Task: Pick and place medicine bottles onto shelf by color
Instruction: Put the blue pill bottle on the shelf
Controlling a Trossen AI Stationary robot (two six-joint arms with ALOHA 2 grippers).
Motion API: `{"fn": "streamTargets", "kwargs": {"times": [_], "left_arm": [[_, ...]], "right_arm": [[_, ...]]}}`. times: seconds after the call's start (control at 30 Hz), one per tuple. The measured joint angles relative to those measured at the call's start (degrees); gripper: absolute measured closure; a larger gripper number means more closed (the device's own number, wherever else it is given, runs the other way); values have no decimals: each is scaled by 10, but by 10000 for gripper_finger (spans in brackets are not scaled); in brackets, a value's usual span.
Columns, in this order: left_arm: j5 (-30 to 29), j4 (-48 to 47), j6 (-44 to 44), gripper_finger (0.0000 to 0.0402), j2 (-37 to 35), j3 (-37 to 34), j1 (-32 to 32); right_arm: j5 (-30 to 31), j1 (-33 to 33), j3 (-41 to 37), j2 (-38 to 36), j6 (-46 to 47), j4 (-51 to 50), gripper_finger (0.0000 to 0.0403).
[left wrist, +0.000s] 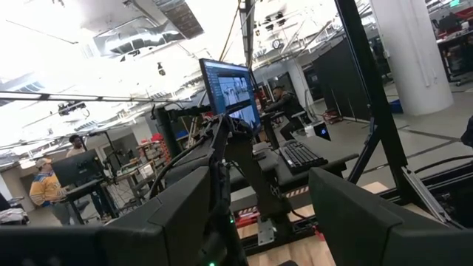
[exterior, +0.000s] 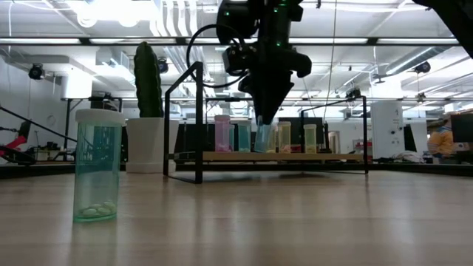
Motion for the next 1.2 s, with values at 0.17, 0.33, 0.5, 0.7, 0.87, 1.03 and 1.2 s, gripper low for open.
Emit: {"fn": "streamTargets", "kwargs": {"times": [0.17, 0.33, 0.5, 0.7, 0.87, 1.03, 1.2], "left_arm": [[0, 0, 0, 187, 0, 0, 0], [0, 0, 0, 187, 0, 0, 0], [0, 0, 0, 187, 0, 0, 0], [0, 8, -7, 187, 0, 0, 0], [0, 14, -65, 187, 8, 0, 0], [0, 20, -91, 187, 28, 0, 0], [0, 54, -92, 187, 56, 0, 0]], "right_arm": [[4, 0, 0, -1, 5, 8, 259], [4, 0, 0, -1, 4, 8, 237], [4, -1, 0, -1, -1, 8, 221], [5, -3, 0, -2, -18, 9, 219], [5, -4, 0, -9, -45, 11, 220], [5, -4, 0, -26, -43, 12, 220], [-22, 0, -10, -71, -6, 4, 229]]}}
